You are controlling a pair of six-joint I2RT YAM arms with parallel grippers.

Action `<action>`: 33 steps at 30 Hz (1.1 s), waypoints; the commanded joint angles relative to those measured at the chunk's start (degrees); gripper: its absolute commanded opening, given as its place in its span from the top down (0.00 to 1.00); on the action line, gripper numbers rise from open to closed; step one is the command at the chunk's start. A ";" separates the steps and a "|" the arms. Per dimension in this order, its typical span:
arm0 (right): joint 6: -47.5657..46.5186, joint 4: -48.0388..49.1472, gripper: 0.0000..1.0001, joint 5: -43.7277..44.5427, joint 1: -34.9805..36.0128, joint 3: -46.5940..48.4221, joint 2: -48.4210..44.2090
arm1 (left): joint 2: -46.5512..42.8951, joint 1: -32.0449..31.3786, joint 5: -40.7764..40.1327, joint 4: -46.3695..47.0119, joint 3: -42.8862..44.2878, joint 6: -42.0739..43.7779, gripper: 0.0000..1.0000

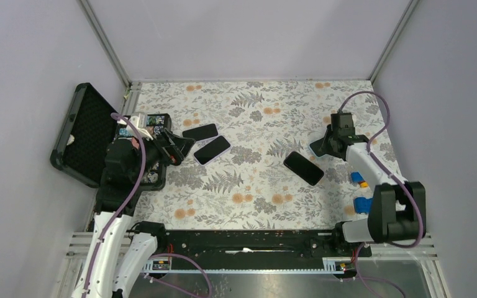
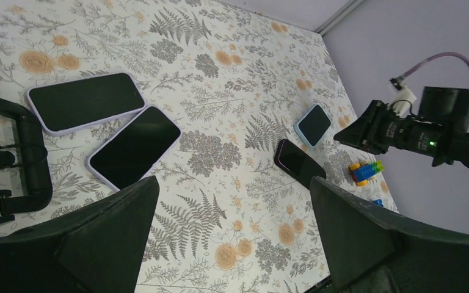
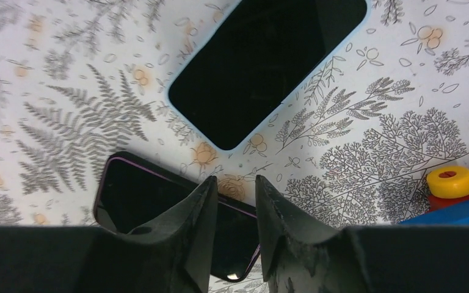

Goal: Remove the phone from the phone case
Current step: Adjust the phone at the center of the board.

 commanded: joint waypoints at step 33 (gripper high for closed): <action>-17.04 -23.60 0.47 9.77 10.39 17.01 27.36 | 2.11 -1.02 -0.54 3.21 -0.32 3.19 0.01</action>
